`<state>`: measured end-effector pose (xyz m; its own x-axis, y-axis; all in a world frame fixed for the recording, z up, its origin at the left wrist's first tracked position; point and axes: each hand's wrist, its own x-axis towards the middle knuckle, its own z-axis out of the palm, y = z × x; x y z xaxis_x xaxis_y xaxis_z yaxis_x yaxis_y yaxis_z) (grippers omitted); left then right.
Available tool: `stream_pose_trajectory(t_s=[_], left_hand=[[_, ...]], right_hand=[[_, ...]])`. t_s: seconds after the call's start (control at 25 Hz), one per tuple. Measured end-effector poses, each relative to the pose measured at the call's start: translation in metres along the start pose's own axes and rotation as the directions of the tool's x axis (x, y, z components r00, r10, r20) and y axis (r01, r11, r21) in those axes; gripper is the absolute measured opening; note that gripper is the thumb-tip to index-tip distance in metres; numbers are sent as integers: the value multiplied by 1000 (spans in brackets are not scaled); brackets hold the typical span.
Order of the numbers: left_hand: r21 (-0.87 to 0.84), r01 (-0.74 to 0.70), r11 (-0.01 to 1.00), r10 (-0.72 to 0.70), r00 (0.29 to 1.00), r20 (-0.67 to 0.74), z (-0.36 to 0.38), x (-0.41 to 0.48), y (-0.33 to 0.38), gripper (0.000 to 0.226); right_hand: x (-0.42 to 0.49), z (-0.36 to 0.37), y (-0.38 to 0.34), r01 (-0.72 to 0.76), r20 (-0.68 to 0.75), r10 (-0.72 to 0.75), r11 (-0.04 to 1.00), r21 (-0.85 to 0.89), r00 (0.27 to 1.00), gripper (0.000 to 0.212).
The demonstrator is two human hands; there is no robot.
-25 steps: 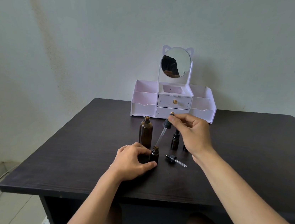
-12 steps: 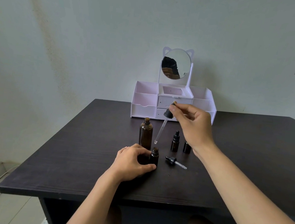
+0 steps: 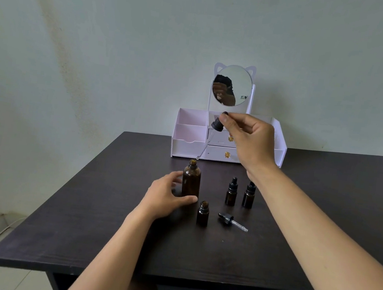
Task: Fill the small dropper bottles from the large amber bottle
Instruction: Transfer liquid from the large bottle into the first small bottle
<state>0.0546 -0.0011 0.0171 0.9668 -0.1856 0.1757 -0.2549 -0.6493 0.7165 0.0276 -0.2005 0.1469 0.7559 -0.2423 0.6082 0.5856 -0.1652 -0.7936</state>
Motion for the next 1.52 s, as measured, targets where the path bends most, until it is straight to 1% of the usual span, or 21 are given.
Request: stream_pose_trajectory(t_s=[0.12,0.2,0.28,0.4,0.48,0.64,0.84,1.08,1.36,1.52], left_hand=[[26,-27,999,27,1000,6,3,5,-9,52],[36,-43,998,43,999,-11,4,5,-12,45],[44,-53,998,54,998,-23,6,5,-14,46],[55,-48,997,51,998,-41,7,5,-13,46],[66,-48,997,51,998,-46,7,5,-13,48],[71,-47,996,51,998,-48,8,4,-13,46],[83,-42,996,46,998,-48,7,4,-11,44],[86,-36,996,41,998,-46,7,5,-11,46],[76,-26,997,29,999,-45,7,5,-12,46],[71,-23,997,27,999,-43,7,4,-12,46]], right_hand=[[5,11,8,19,26,-18,999,-35,1000,7],[6,15,10,21,47,-19,998,-59,999,9],[7,18,12,23,62,-19,998,-66,998,11],[10,20,13,32,58,-28,997,-66,998,2],[11,21,15,34,53,-30,997,-75,998,8],[14,18,20,15,32,-12,994,-107,999,10],[17,16,26,-3,-18,2,998,-61,1000,9],[22,19,25,7,-26,-8,998,-61,1000,18],[21,18,25,1,-26,-3,999,-47,1000,12],[18,16,25,10,10,-9,997,-74,1000,9]])
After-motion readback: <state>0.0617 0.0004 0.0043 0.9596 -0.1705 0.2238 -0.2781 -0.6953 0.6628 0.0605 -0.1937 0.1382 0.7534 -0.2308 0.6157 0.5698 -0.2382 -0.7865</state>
